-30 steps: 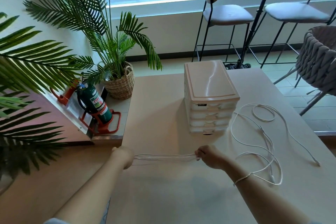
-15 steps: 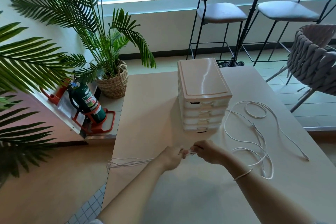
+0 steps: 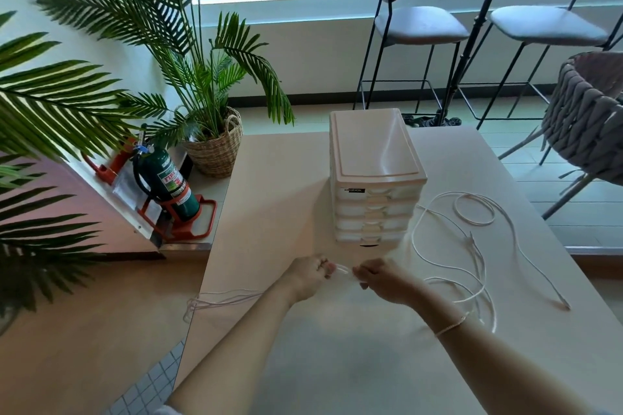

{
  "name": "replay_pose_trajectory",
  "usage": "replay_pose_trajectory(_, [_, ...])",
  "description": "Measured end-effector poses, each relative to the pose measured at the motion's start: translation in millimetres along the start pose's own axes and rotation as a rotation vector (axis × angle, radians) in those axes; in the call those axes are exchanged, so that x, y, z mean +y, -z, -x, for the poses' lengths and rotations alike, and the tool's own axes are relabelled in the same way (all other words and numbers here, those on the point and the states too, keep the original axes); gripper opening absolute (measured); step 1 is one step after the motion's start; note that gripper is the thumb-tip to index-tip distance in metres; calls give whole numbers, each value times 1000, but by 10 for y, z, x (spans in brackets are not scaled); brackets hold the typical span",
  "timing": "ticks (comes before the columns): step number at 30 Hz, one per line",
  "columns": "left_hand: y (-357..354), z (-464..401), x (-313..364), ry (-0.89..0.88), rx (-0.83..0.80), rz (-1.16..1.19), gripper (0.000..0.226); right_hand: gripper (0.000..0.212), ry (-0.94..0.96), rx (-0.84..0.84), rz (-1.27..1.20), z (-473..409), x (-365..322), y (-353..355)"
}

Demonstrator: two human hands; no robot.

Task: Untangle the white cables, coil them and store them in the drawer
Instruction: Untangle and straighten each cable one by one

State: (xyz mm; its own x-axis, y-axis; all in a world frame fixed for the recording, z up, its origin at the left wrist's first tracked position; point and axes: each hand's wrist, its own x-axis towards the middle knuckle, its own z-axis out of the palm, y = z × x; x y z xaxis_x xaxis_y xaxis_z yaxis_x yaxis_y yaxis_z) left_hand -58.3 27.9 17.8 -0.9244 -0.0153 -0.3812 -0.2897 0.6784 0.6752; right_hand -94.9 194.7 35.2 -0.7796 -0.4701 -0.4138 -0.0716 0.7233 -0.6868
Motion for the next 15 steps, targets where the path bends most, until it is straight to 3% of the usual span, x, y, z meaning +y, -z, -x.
replay_pose_trajectory(4, [-56, -13, -24, 29, -22, -9, 29, 43, 6, -93, 63, 15, 30, -6])
replay_pose_trajectory(8, [-96, 5, 93, -27, -170, -39, 23, 35, 22, 105, 65, -71, 108, 139])
replay_pose_trajectory(10, [-122, 22, 173, -49, -228, -49, 17, 34, -3, 125, 64, -108, 138, 173])
replay_pose_trajectory(15, [-101, -30, 102, -6, -171, -20, 11, 37, 32, 66, 52, -25, 210, 243])
